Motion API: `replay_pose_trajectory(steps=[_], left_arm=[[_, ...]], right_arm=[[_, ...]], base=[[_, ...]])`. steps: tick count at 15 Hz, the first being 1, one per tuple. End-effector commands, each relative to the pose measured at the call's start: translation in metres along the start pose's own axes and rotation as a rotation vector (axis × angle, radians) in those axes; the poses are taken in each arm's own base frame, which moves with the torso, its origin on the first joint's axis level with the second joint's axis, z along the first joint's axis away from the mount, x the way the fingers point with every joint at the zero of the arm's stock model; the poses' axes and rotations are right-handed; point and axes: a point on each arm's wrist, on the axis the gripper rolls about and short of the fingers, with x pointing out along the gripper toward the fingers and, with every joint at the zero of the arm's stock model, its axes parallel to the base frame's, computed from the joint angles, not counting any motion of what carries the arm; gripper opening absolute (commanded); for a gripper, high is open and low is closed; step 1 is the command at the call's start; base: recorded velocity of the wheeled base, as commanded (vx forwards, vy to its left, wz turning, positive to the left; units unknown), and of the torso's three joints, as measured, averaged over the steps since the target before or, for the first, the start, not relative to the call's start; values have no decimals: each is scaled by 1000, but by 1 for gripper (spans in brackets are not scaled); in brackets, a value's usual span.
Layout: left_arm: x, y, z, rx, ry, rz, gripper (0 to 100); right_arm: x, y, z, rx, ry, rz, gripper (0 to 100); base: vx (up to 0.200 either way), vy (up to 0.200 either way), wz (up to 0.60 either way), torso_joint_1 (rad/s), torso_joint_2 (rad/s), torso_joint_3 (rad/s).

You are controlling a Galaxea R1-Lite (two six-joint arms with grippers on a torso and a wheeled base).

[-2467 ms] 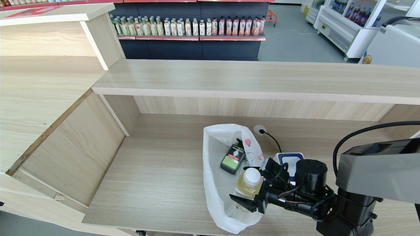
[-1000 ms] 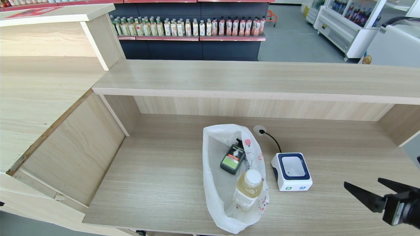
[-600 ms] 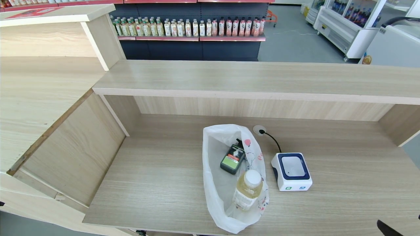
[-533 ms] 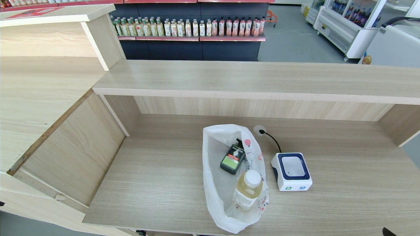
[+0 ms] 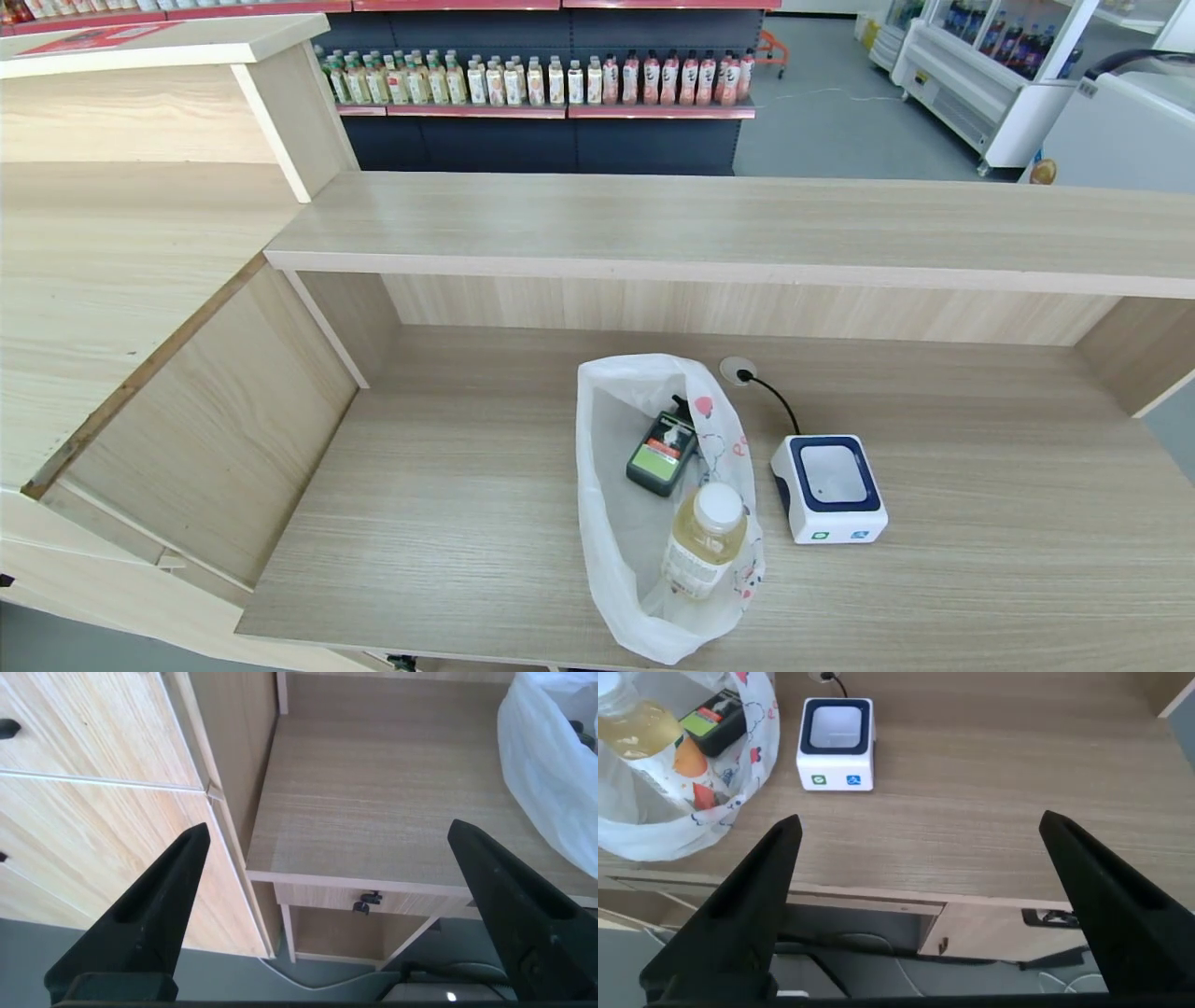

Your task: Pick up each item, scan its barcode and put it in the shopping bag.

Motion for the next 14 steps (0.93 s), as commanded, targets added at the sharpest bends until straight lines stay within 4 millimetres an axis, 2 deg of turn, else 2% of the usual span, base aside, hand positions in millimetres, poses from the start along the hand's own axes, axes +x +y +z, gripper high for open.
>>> replay_pose_trajectory(steps=[1,10,14], left_arm=[[0,0,0,0,0,0,100],[0,0,0,1,0,0,100],[0,0,0,12,0,0,100]], right_arm=[[-2,0,-1,3,-26,0,100],[-2,0,-1,10,-29,0,100],[-2,0,-1,10,-29,0,100]], base=[[0,0,0,0,0,0],[0,0,0,0,0,0],[0,-200,0,7,-2,1]])
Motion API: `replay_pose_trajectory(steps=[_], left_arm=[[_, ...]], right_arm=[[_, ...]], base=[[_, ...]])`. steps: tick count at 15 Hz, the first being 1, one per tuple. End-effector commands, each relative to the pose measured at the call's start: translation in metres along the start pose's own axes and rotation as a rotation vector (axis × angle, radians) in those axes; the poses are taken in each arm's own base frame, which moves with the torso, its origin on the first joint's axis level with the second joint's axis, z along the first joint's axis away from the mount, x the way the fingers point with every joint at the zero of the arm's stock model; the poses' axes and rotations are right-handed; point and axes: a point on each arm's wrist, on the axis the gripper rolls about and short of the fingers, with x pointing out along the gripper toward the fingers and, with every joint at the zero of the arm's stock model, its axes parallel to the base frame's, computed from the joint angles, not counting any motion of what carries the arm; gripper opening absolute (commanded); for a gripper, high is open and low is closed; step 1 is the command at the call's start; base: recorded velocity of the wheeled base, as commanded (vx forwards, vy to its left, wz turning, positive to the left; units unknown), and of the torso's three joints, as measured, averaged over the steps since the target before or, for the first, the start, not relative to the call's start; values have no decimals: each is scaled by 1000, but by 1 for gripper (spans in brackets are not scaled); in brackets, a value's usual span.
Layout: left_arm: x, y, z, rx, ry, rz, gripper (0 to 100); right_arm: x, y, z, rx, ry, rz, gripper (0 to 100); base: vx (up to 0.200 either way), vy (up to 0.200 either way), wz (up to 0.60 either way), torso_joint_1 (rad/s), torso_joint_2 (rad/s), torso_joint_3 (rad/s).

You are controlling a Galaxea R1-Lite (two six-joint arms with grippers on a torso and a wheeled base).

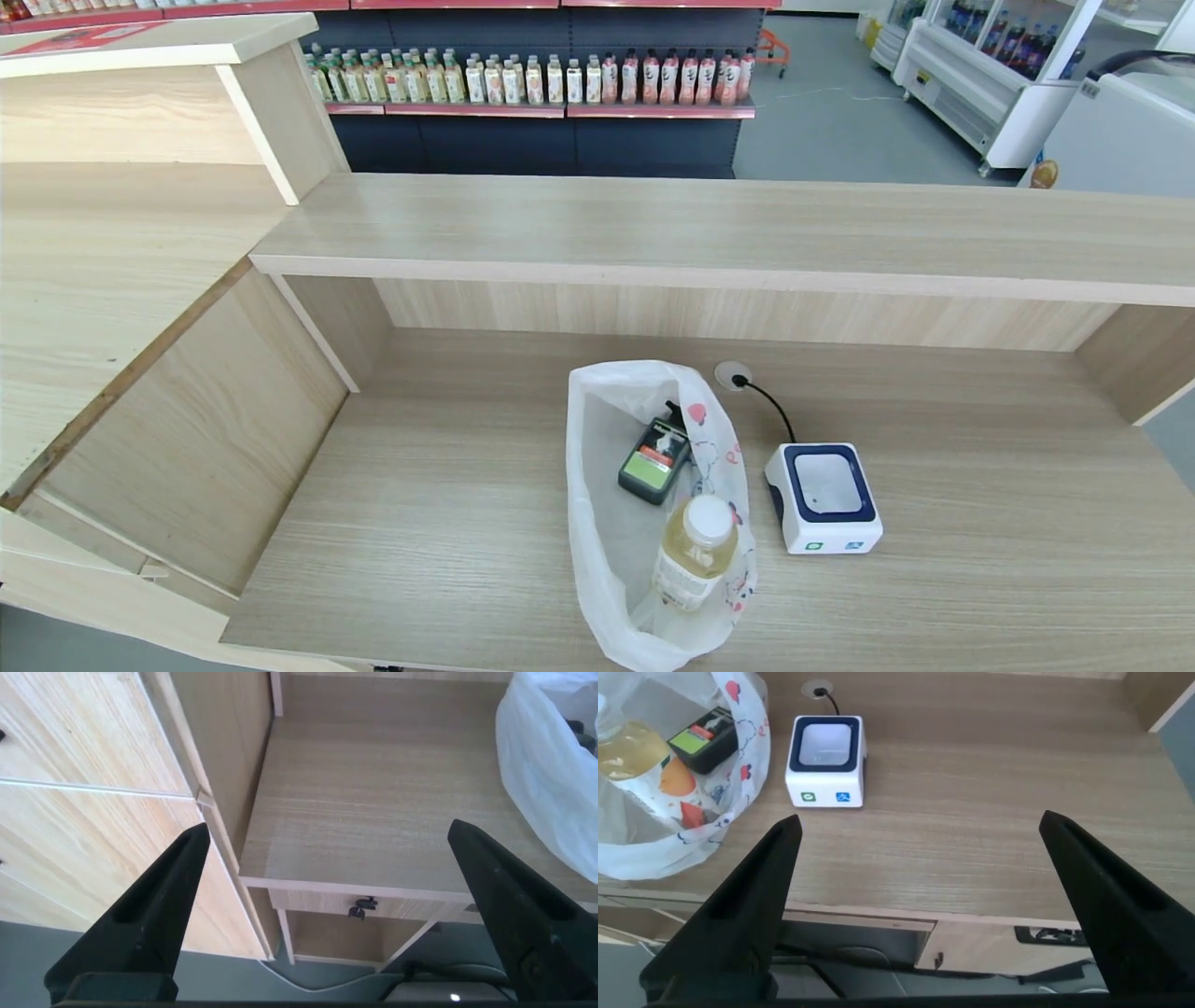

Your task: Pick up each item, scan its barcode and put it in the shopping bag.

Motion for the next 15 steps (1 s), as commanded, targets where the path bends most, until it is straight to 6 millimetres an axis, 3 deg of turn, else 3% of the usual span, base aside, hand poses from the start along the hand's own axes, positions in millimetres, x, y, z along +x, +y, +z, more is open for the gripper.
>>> replay_pose_trajectory(steps=[1,12,13,14,15], left_arm=[[0,0,0,1,0,1,100],[0,0,0,-3,0,1,100],[0,0,0,-5,0,1,100],[0,0,0,-5,0,1,100],[0,0,0,-5,0,1,100]], right_arm=[[0,0,0,0,4,1,100],[0,0,0,-1,4,1,100],[0,0,0,3,5,1,100],[0,0,0,8,5,1,0],[0,0,0,-1,5,1,0]], base=[[0,-200,0,17,7,2],[0,-200,0,1,2,3],[0,0,0,0,0,0],[0,0,0,0,0,0],[0,0,0,0,0,0]])
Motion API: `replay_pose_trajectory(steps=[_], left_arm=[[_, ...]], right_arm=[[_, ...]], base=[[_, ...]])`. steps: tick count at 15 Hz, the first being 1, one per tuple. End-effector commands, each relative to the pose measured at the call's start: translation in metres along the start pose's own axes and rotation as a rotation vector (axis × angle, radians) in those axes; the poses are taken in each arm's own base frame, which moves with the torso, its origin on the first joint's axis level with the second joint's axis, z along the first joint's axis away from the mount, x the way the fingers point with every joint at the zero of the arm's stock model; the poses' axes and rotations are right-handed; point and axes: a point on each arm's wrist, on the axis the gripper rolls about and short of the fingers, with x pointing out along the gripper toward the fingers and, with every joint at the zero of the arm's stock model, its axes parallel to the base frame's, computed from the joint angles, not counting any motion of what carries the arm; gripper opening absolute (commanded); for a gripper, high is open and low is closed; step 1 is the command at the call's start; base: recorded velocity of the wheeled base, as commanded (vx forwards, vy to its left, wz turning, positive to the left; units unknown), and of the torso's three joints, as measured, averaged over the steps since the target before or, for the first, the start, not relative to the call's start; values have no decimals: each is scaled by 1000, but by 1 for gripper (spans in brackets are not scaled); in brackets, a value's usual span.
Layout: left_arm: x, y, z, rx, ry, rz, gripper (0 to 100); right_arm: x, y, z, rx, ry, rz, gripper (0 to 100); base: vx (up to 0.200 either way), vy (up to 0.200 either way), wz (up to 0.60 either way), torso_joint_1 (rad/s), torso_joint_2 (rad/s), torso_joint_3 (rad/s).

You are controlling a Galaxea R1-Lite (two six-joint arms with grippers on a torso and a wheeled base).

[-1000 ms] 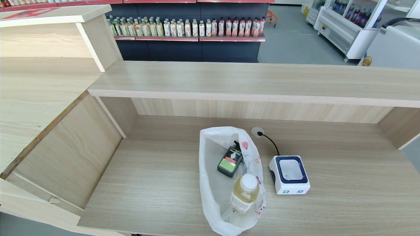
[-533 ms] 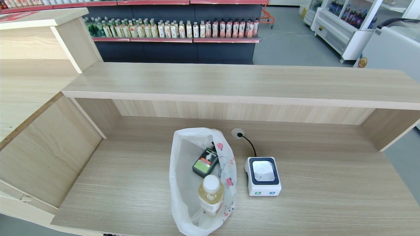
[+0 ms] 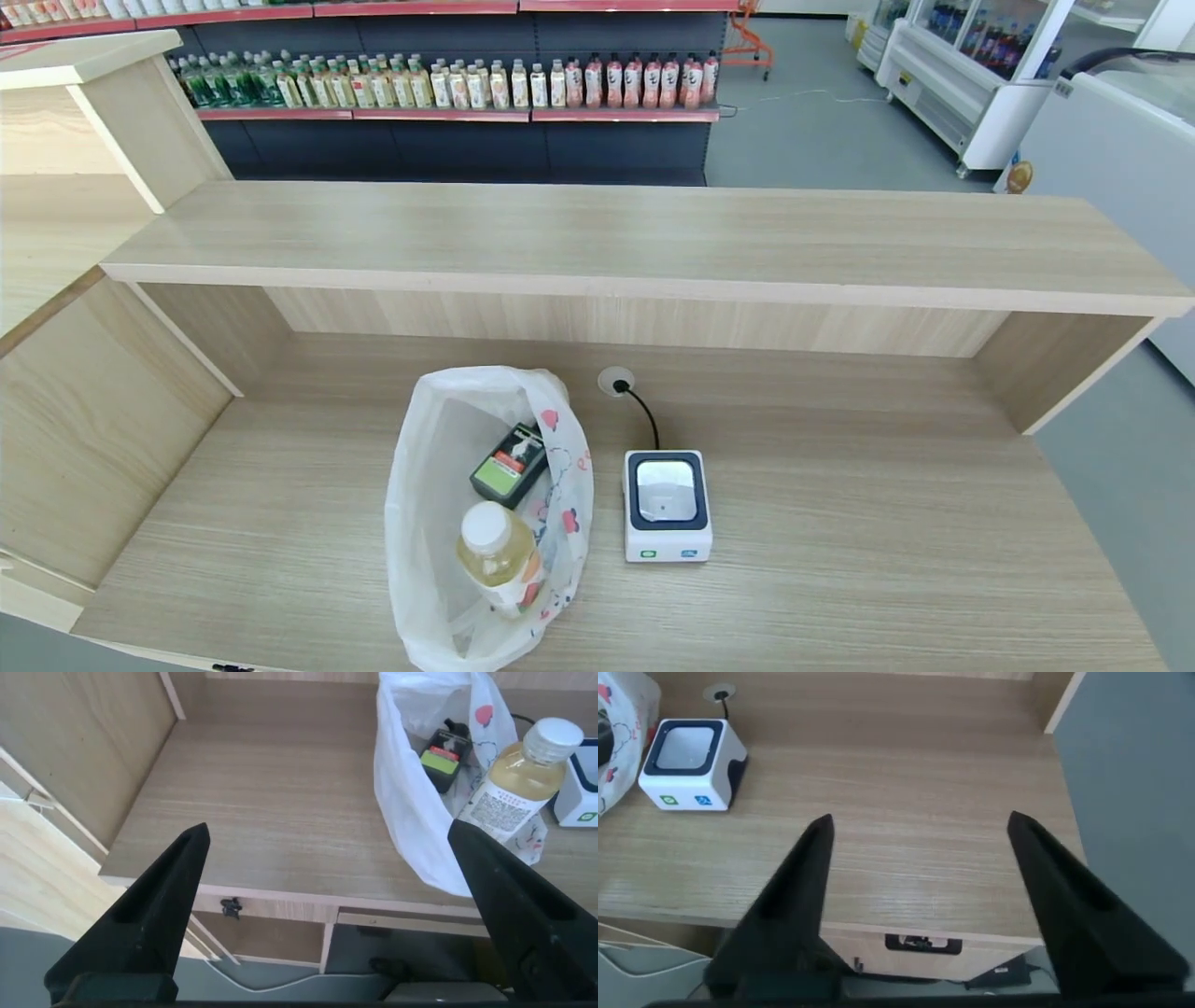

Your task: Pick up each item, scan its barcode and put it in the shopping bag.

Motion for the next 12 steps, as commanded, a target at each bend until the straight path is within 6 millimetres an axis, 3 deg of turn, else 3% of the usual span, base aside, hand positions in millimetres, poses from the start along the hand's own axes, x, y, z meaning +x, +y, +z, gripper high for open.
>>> replay_pose_trajectory(steps=[1,3,5,12], left_arm=[[0,0,0,-1,0,1,100],[0,0,0,-1,2,1,100],[0,0,0,-1,0,1,100],[0,0,0,-1,0,1,100]], right_arm=[[0,0,0,3,4,0,0],[0,0,0,4,4,0,0],[0,0,0,7,4,0,0],[0,0,0,6,4,0,0]], base=[[0,0,0,0,0,0],[0,0,0,0,0,0],[200,0,0,2,2,0],[0,0,0,0,0,0]])
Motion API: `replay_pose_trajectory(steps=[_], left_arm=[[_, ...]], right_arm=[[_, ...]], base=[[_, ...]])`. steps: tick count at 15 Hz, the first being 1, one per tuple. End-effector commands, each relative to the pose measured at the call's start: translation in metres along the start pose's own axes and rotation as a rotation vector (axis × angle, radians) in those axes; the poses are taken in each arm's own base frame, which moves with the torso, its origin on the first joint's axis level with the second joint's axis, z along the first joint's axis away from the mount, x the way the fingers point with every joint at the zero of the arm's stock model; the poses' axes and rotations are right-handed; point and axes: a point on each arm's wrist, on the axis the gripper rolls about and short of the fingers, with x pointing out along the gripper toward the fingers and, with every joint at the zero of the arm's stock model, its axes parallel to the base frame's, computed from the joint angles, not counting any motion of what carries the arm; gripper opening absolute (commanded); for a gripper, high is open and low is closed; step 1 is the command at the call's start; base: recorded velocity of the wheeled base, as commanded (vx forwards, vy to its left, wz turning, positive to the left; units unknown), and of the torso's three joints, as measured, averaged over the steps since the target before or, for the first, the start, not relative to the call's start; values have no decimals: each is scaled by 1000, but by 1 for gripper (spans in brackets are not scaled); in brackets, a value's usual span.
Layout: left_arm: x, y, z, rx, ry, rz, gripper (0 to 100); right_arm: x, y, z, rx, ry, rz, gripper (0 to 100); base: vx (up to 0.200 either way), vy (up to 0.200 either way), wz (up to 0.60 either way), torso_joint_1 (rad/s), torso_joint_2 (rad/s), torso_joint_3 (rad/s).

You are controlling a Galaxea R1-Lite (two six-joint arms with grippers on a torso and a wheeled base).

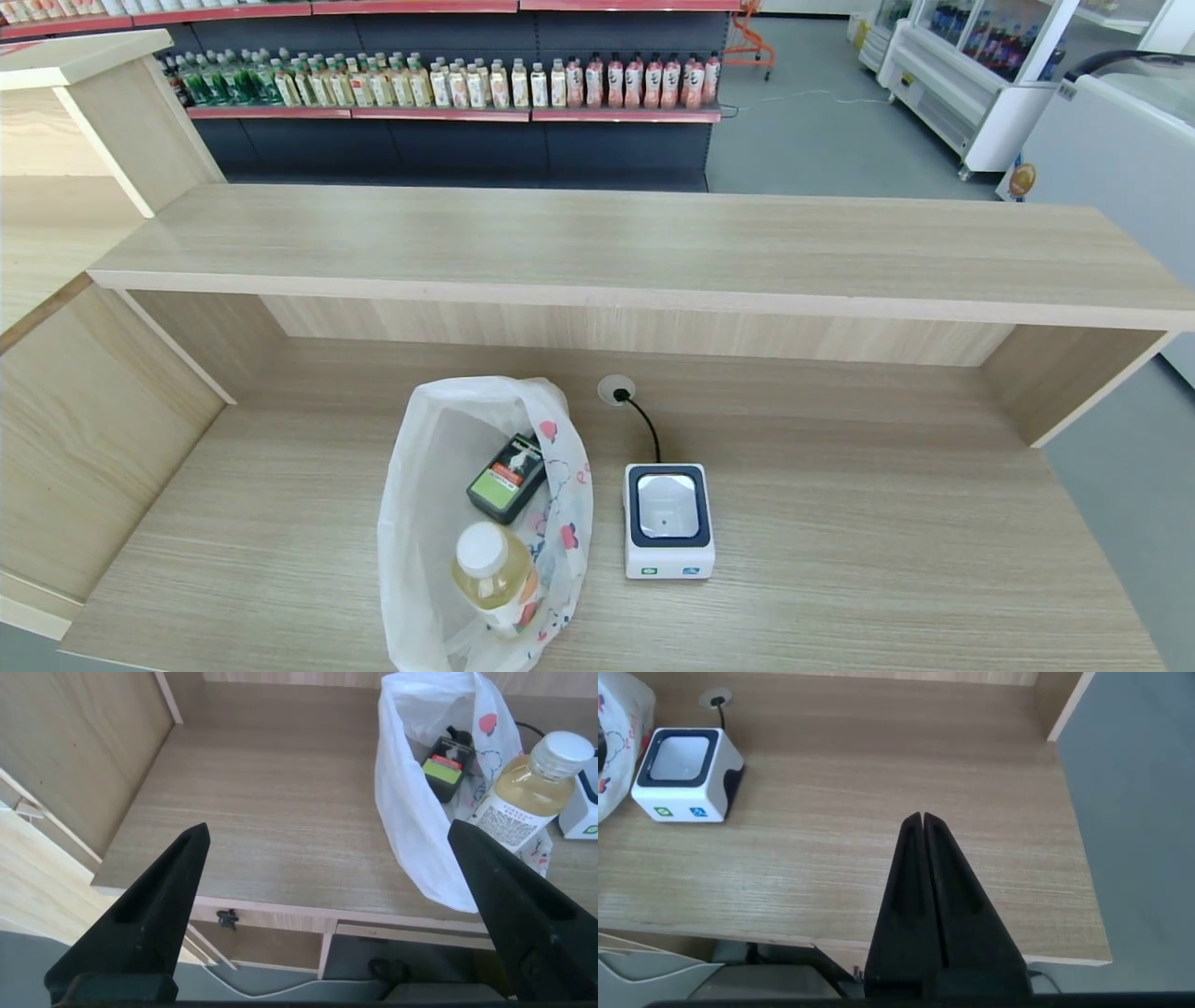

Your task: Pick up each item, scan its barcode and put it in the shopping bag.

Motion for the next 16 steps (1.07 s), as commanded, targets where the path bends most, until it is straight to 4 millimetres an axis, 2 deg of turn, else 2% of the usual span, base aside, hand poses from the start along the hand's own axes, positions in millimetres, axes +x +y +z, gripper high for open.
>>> replay_pose_trajectory(steps=[1,16], left_arm=[[0,0,0,-1,1,0,100],[0,0,0,1,0,0,100]], right_arm=[[0,0,0,-1,2,0,0],[0,0,0,-1,2,0,0]], base=[[0,0,0,0,0,0],[0,0,0,0,0,0]])
